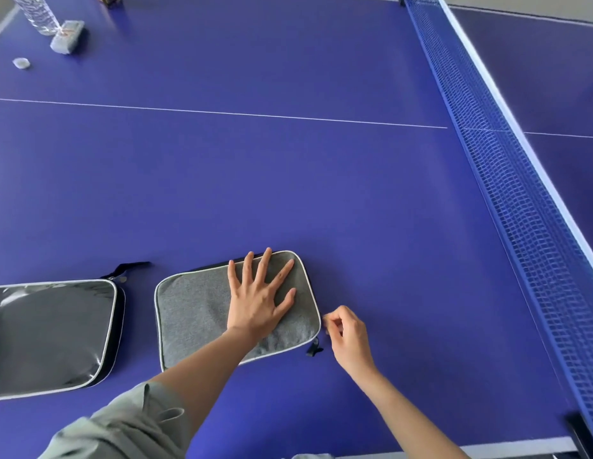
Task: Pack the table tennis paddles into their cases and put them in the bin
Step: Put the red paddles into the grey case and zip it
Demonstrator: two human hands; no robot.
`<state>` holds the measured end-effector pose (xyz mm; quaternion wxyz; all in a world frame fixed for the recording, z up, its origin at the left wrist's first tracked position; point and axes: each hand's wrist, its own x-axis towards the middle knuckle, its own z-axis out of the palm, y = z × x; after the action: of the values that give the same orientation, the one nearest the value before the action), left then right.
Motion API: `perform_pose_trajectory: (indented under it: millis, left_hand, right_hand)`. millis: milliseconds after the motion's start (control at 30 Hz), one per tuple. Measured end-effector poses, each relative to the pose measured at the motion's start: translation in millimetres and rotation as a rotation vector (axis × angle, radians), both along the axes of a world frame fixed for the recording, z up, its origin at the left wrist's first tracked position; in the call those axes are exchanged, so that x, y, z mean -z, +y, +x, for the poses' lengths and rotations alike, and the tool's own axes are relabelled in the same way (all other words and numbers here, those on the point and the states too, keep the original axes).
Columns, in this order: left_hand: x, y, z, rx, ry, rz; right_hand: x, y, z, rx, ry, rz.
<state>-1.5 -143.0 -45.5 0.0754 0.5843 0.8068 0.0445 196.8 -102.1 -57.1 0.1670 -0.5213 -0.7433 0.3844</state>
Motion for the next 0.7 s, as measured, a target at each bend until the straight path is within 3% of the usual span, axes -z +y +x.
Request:
perform_pose_trajectory:
  millis: [367, 500, 600, 700]
  left_hand:
    - [-2.5, -2.3, 0.3, 0.003, -0.024, -0.04]
    - [-11.3, -14.2, 0.4, -0.007, -0.136, -0.031]
    - [-21.6, -41.6, 2.4, -0.109, -0.198, 0.037]
    - [-27.7, -75.1, 1.1, -0.316, -0.191, 0.064]
  right_hand:
    - [-16.6, -33.9, -11.4, 0.214, 0.031, -0.142]
    - [-25.1, -41.6, -26.5, 0.372, 0.111, -0.29]
    - [-31.5, -48.3, -40.3, 0.538, 0.215, -0.467]
    - [-40.9, -50.9, -53.4, 0.56, 0.248, -0.551]
